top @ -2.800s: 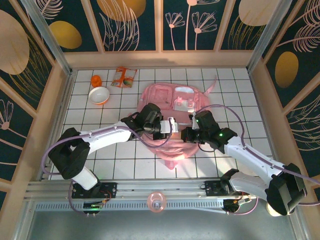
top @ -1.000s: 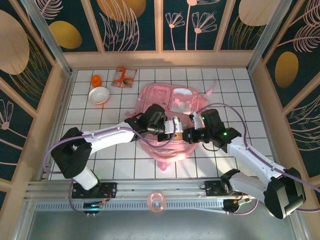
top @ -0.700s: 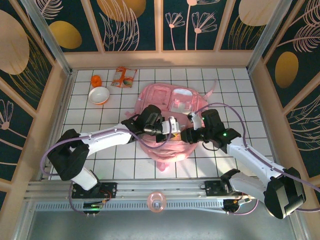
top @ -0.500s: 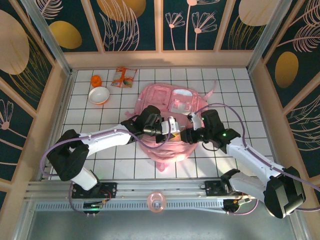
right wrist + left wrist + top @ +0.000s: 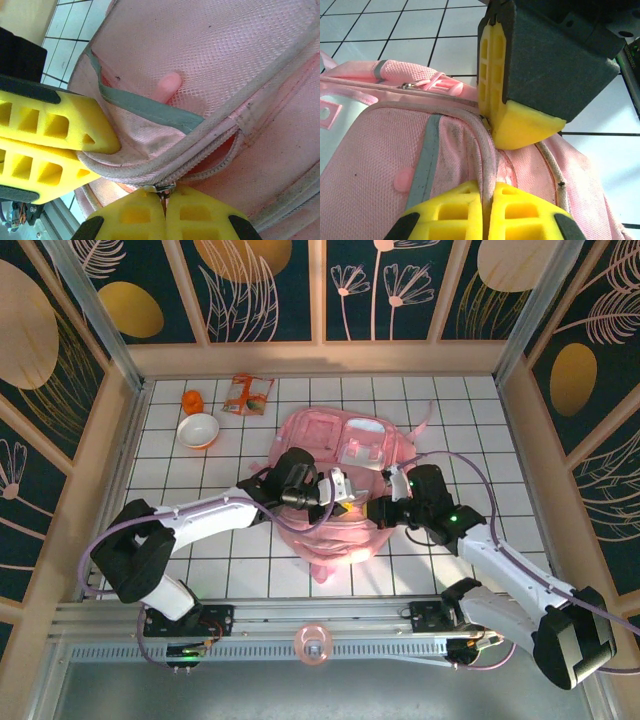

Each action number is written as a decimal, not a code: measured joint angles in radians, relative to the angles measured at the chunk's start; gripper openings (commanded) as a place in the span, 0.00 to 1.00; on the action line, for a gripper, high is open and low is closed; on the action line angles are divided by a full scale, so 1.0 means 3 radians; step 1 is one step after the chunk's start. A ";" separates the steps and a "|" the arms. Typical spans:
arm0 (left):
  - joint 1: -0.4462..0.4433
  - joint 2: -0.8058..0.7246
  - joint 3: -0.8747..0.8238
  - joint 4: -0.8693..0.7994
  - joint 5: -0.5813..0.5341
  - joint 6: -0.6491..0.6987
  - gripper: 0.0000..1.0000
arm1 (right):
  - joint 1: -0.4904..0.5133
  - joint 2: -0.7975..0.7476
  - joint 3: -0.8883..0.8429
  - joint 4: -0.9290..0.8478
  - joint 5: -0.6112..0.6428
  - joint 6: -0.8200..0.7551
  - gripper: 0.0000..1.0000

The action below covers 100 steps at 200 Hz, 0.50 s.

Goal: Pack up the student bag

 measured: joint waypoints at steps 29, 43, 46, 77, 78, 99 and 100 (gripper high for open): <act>0.0006 -0.0053 -0.0003 -0.0069 -0.0006 0.0140 0.00 | -0.0112 0.0031 0.0079 -0.0075 -0.0001 0.0005 0.00; 0.0011 -0.0092 -0.0003 -0.0089 -0.0015 0.0245 0.00 | -0.0192 0.0090 0.0145 -0.0117 -0.0066 -0.0013 0.00; 0.0013 -0.0102 -0.0003 -0.0093 -0.0019 0.0266 0.00 | -0.0210 0.0104 0.0160 -0.0127 -0.0081 -0.0017 0.00; 0.0024 -0.0201 -0.0047 -0.0117 -0.0022 0.0497 0.00 | -0.0397 0.0290 0.0281 -0.0173 -0.0383 -0.0080 0.00; 0.0024 -0.0206 -0.0051 -0.0118 -0.0023 0.0506 0.00 | -0.0401 0.0294 0.0282 -0.0173 -0.0389 -0.0080 0.00; 0.0041 -0.0271 -0.0123 -0.0121 -0.0019 0.0595 0.00 | -0.0446 0.0437 0.0310 -0.0170 -0.0577 -0.0120 0.05; 0.0041 -0.0272 -0.0126 -0.0120 -0.0019 0.0596 0.00 | -0.0446 0.0444 0.0310 -0.0170 -0.0584 -0.0121 0.06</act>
